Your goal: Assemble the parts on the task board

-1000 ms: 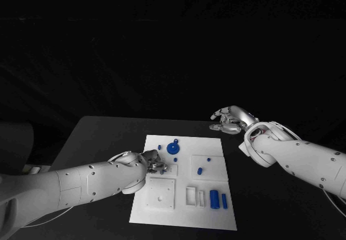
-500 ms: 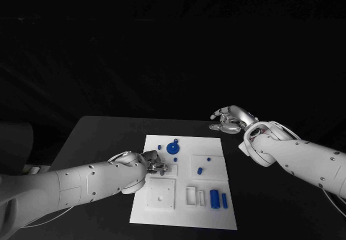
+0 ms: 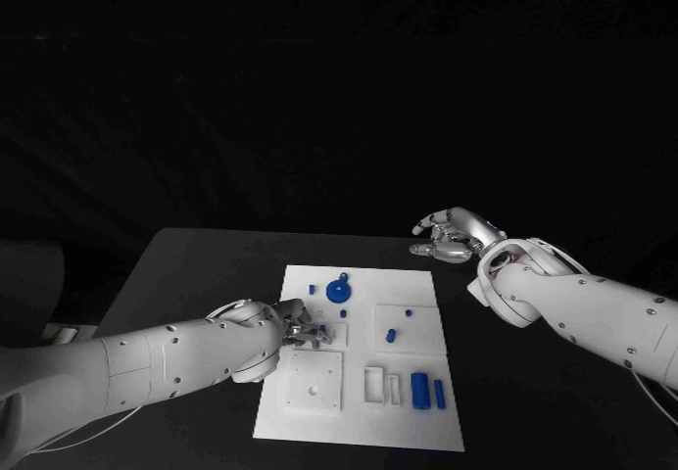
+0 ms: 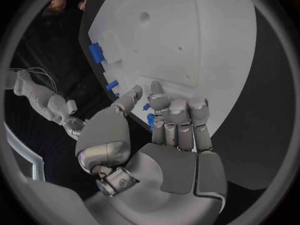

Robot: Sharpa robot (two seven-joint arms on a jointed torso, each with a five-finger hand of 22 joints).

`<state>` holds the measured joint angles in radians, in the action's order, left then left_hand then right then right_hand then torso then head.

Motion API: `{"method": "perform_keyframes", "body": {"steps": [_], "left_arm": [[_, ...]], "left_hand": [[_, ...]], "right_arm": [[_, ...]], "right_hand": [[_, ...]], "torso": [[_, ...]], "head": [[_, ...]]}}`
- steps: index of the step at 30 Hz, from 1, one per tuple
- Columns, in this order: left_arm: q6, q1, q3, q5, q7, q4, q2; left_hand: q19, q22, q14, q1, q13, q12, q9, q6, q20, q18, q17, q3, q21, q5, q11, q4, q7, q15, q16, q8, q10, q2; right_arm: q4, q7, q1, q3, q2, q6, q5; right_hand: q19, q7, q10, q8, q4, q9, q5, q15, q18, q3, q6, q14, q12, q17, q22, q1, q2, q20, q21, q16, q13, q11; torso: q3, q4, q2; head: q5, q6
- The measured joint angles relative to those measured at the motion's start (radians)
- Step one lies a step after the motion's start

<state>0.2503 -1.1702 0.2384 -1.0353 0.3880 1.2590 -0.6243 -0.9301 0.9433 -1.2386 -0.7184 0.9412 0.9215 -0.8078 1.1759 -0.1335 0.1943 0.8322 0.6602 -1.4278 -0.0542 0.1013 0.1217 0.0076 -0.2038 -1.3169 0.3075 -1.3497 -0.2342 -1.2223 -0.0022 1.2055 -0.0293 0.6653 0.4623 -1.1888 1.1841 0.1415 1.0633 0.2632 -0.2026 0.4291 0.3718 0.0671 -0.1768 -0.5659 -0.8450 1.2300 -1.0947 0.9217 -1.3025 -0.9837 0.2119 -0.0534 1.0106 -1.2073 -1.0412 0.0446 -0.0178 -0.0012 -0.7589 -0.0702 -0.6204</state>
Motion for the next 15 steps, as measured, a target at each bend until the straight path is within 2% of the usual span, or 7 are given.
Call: {"method": "perform_keyframes", "body": {"steps": [2,5,12,13,15], "left_arm": [[-0.007,0.000,-0.003,0.010,0.000,0.007,-0.007],[-0.017,-0.006,-0.006,0.023,0.000,0.016,-0.015],[-0.032,-0.041,-0.011,0.037,0.001,0.028,-0.035],[-0.035,-0.044,-0.015,0.038,0.001,0.029,-0.038],[-0.041,-0.046,-0.036,0.040,0.002,0.029,-0.042]], "left_hand": [[0.012,-0.002,0.017,0.005,-0.007,-0.012,0.006,-0.033,0.005,-0.008,-0.006,-0.001,0.009,0.000,-0.013,-0.014,0.010,0.008,0.012,-0.015,0.013,-0.021],[0.017,-0.003,0.023,0.014,-0.011,-0.015,0.009,-0.046,0.007,-0.009,-0.009,-0.008,0.011,0.000,-0.019,-0.020,0.017,0.013,0.015,-0.021,0.019,-0.033],[0.021,-0.002,0.025,0.016,-0.011,-0.015,0.009,-0.053,0.010,-0.010,-0.009,-0.012,0.011,0.000,-0.019,-0.025,0.021,0.015,0.015,-0.021,0.019,-0.034],[0.021,-0.002,0.025,0.016,-0.011,-0.015,0.009,-0.053,0.010,-0.010,-0.009,-0.012,0.011,0.000,-0.019,-0.025,0.021,0.015,0.015,-0.021,0.019,-0.034],[0.021,-0.002,0.025,0.016,-0.012,-0.015,0.009,-0.053,0.010,-0.010,-0.009,-0.010,0.011,0.000,-0.019,-0.028,0.021,0.015,0.015,-0.021,0.019,-0.034]], "right_arm": [[0.001,0.000,0.000,0.000,0.000,0.000,0.000],[0.002,0.000,0.000,0.000,0.000,0.000,0.001],[0.004,0.000,0.000,0.000,0.000,0.000,0.002],[0.004,0.000,0.000,0.000,0.000,0.000,0.002],[0.004,0.000,0.000,0.000,0.000,0.000,0.002]], "right_hand": [[0.000,0.000,0.000,0.000,0.000,0.000,0.000,0.000,0.000,0.000,0.000,0.000,0.000,-0.001,-0.001,0.000,0.000,0.000,0.000,0.000,0.000,0.000],[0.000,-0.001,0.000,0.000,0.000,0.000,0.000,-0.001,0.000,0.000,0.002,-0.001,0.000,-0.001,-0.001,0.000,0.000,0.000,0.000,0.000,0.001,0.000],[0.000,0.000,0.000,0.000,0.000,0.000,0.004,-0.001,0.000,0.000,0.004,-0.001,0.000,-0.001,-0.001,0.000,0.000,0.000,0.000,0.000,0.001,0.000],[0.000,0.000,0.000,0.000,0.000,0.000,0.004,-0.001,0.000,0.000,0.004,-0.001,0.000,-0.001,-0.001,0.000,0.000,0.000,0.000,0.000,0.002,0.000],[0.000,0.000,0.000,0.000,0.000,0.000,0.004,-0.001,0.000,0.000,0.004,-0.001,0.000,-0.001,-0.001,0.000,0.000,0.000,0.000,0.000,0.002,0.000]], "torso": [[-0.0002,0.0001,0.000],[-0.0002,0.0000,0.000],[0.0005,0.0001,0.000],[0.0008,0.0002,0.000],[0.0010,0.0001,0.000]], "head": [[0.000,0.001],[0.001,0.002],[0.000,0.007],[0.000,0.007],[-0.001,0.009]]}}
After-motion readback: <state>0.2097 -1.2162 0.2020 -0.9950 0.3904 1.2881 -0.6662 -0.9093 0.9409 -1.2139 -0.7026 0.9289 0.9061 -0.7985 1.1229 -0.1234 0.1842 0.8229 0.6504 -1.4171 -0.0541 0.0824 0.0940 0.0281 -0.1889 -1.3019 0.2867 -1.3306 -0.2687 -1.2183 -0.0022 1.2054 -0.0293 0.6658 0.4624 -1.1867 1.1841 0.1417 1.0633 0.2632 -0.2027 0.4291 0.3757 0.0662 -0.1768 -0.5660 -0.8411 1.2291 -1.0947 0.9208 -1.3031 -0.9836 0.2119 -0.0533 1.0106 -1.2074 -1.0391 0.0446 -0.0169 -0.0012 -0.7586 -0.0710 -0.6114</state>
